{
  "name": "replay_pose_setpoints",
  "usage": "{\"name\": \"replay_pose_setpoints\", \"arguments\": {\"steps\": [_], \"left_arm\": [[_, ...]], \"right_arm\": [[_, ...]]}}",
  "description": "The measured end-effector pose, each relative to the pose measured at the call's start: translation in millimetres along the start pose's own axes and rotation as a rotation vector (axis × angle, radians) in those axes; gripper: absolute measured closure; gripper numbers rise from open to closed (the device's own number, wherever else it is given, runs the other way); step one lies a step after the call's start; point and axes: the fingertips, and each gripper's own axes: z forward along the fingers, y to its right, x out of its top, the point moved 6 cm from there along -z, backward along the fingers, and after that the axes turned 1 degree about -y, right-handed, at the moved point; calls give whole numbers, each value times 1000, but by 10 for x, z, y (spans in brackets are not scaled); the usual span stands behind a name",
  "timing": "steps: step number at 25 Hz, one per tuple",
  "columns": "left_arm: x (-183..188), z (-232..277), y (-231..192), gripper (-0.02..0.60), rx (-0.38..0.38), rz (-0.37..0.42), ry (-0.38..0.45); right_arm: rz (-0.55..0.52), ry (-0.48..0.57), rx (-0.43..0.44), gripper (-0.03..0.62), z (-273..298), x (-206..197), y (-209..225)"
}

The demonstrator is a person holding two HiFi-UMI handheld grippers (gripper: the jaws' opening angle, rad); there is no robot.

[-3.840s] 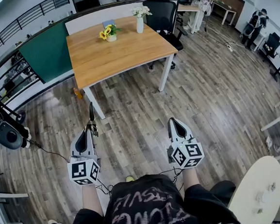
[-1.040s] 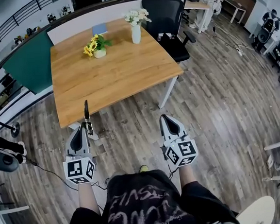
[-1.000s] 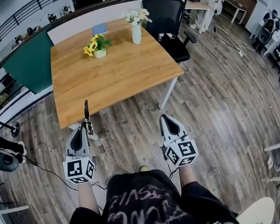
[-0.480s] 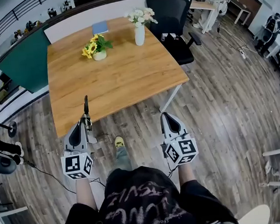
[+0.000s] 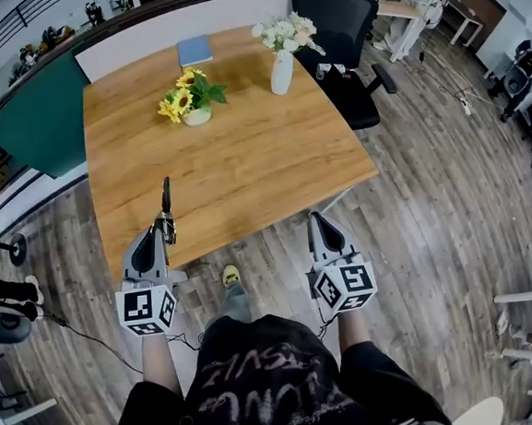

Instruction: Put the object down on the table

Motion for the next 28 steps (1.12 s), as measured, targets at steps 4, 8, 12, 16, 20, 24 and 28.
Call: {"name": "replay_pose_setpoints", "arguments": {"steps": [4,8,12,16,20,24,28], "left_arm": [[78,455,-261,560,-32,4,-10],[185,898,-524,560,-66,12,-9],[216,1282,-731,560,-113,13,-20],[207,1621,-899,560,-148,13,-29],[195,1883,-973,560,-180,19,-38],[159,2032,-989,560,-203,42,-56],[155,2136,-977,560,-216,50,-57]], "right_arm": [[3,-5,-26,589,437,98,14],[3,-13,-49,589,870,182,-4],[3,-18,-77,589,1240,260,-28],[-10,-27,-110,588,1528,275,-40],[-23,-41,-136,588,1667,298,-19],[-29,-45,-154,588,1755,328,10],[-48,-37,-146,588,1860,355,14]]}}
